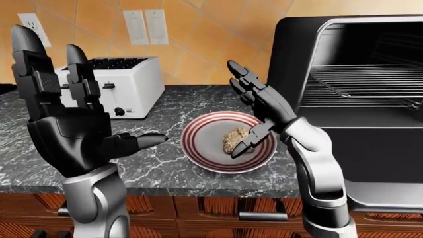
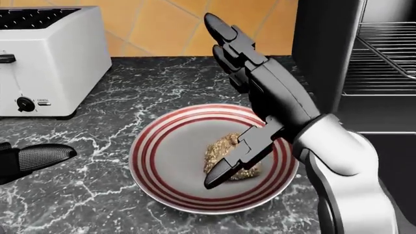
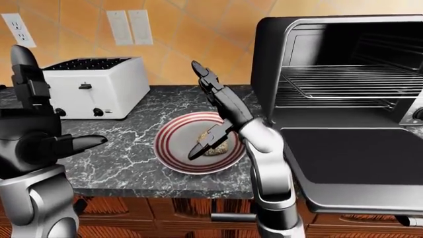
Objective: Place the bread on the top rack of the toaster oven.
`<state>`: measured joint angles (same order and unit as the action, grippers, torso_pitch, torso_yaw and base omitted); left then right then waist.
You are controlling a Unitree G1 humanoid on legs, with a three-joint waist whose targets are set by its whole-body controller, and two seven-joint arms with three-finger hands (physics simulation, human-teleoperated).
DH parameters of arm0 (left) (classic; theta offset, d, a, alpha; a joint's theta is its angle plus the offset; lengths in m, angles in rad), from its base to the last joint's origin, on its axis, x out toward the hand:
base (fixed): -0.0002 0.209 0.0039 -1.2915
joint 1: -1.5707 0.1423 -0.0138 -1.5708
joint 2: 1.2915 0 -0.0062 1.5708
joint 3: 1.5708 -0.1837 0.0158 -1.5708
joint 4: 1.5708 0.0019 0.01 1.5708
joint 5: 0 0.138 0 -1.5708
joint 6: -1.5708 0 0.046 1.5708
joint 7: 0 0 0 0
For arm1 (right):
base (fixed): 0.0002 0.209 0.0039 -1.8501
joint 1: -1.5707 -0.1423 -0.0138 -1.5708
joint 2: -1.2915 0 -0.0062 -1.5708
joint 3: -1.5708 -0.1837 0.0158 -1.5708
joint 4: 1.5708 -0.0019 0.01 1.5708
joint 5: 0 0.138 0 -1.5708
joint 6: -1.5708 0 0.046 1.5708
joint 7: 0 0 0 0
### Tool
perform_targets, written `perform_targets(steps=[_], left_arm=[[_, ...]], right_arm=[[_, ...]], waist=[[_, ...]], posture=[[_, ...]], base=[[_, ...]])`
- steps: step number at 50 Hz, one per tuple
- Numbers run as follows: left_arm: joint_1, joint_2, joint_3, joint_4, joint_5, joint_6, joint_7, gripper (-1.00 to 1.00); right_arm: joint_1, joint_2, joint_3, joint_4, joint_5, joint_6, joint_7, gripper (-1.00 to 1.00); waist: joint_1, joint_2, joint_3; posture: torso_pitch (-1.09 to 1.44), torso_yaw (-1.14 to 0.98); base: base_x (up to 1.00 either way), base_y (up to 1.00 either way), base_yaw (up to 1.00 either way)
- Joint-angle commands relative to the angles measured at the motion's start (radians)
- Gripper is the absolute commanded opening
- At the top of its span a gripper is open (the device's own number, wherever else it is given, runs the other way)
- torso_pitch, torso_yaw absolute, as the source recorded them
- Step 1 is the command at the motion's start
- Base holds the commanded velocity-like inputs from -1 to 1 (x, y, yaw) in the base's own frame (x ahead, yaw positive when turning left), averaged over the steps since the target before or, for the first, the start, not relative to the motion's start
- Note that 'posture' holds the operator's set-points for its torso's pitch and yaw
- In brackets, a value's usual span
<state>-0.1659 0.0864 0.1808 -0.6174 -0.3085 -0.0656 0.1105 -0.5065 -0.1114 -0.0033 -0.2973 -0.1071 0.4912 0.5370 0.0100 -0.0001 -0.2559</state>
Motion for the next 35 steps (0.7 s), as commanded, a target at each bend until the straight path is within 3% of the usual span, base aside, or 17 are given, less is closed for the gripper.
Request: perform_targets(steps=[1,35], left_arm=[[-0.023,0.006,0.000,-0.024,0.000,-0.012,-0.002,1.00],[-0.023,0.005,-0.003,-0.020,0.011,-0.018,-0.006,1.00]], right_arm=[[-0.038,-0.007,-0.011,-0.017,-0.007,-0.027,0.003,1.00],[-0.063,-0.047,-0.039,0.200,-0.057,-0.120,0.071,1.00]], waist=[[0.000,0.002,-0.006],[0.002,0.001,-0.010]], posture=[[-0.33,0.00],[-0.33,0.00]], base=[[0.00,0.00,0.00],[0.00,0.00,0.00]])
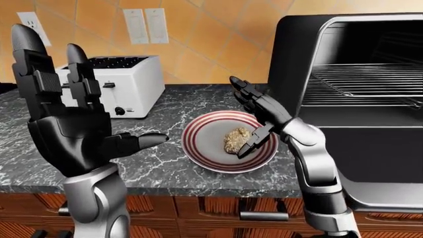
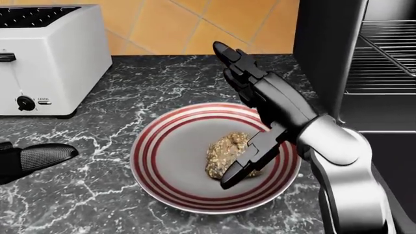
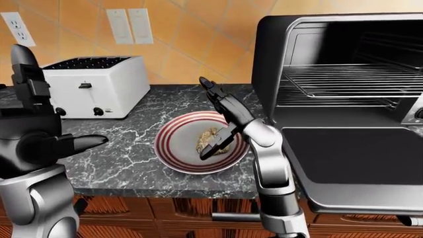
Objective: Place the bread on the top rack of the toaster oven.
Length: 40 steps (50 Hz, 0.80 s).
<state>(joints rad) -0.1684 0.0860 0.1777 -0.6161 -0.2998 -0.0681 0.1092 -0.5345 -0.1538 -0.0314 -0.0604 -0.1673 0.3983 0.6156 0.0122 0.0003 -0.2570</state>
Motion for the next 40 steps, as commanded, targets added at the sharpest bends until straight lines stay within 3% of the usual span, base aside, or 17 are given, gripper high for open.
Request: perform_targets(steps=[1,40], left_arm=[[-0.023,0.006,0.001,-0.023,0.001,-0.013,-0.003,1.00],[-0.034,0.011,0.003,-0.015,0.003,-0.011,0.002,1.00]], right_arm=[[-0.037,-0.006,-0.013,-0.019,0.003,-0.039,-0.009,1.00],[-0.089,-0.027,-0.026,0.178,0.006,-0.115,0.002,1.00]], waist=[[0.000,0.001,-0.009],[-0.001,0.001,-0.009]], posture=[[-0.33,0.00],[-0.33,0.00]], base=[[0.00,0.00,0.00],[0.00,0.00,0.00]])
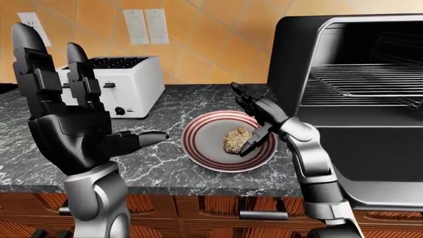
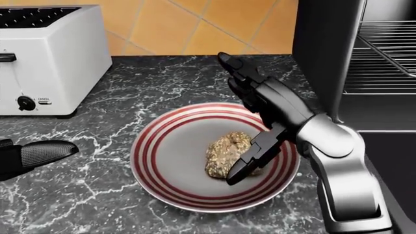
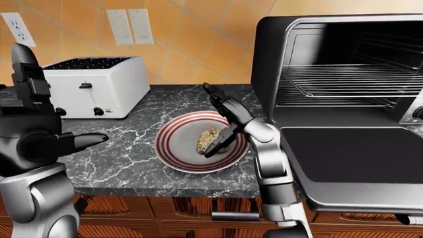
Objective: Place the bread on the top rack of the toaster oven.
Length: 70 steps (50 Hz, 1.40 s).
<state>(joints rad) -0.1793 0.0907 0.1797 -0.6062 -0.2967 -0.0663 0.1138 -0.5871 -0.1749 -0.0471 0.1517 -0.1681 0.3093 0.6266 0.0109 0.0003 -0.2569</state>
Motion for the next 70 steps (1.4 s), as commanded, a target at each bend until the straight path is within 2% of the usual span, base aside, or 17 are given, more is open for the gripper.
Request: perform_targets(steps=[1,24,70], left_arm=[[-0.023,0.006,0.000,-0.024,0.001,-0.013,-0.003,1.00],[-0.015,0.005,0.001,-0.020,0.004,-0.021,-0.005,1.00],[-0.027,0.010,0.006,-0.018,0.006,-0.016,0.003,1.00]], right_arm=[[-0.036,-0.007,-0.010,-0.030,0.006,-0.029,-0.009,1.00],[-0.049,-0.013,-0.011,0.092,-0.013,-0.107,-0.011,1.00],[-0.076,-0.016,-0.010,0.229,-0.018,-0.171,-0.014,1.00]], waist=[[0.000,0.001,-0.009],[0.001,0.002,-0.010],[0.001,0.002,-0.010]], posture=[[-0.33,0.00],[-0.33,0.00],[-0.33,0.00]], base=[[0.00,0.00,0.00],[0.00,0.00,0.00],[0.00,0.00,0.00]])
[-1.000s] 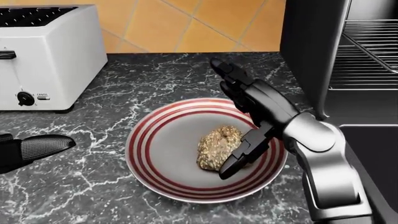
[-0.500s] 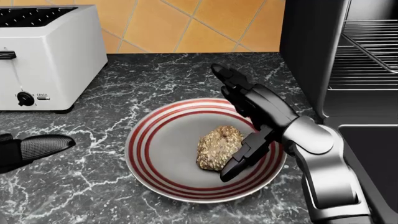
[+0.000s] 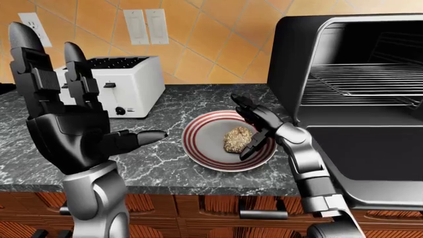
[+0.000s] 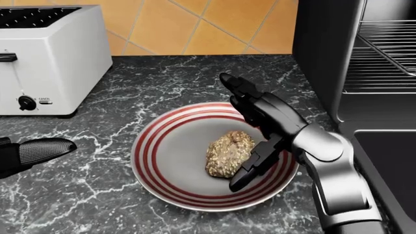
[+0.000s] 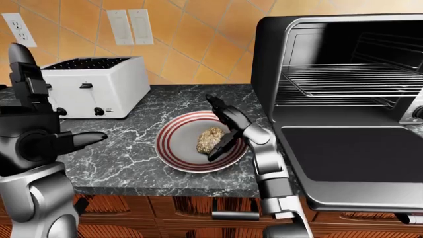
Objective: Place the bread on the top rack of the toaster oven.
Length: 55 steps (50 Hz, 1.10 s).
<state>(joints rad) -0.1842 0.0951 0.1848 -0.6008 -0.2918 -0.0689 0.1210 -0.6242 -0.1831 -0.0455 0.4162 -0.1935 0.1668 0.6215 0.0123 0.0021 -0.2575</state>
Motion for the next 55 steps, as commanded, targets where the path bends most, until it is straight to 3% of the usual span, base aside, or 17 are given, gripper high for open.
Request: perform_targets(steps=[1,55], left_arm=[[-0.022,0.006,0.002,-0.023,0.000,-0.013,-0.004,1.00],[-0.025,0.006,0.000,0.003,0.004,-0.029,-0.005,1.00]], right_arm=[[-0.040,-0.009,-0.012,-0.031,0.007,-0.032,-0.010,1.00],[-0.043,-0.013,-0.013,0.047,0.000,-0.077,-0.018,1.00]], waist=[[0.000,0.001,-0.010],[0.000,0.000,-0.010]], posture=[[-0.33,0.00],[-0.33,0.00]], base=[[0.00,0.00,0.00],[0.00,0.00,0.00]])
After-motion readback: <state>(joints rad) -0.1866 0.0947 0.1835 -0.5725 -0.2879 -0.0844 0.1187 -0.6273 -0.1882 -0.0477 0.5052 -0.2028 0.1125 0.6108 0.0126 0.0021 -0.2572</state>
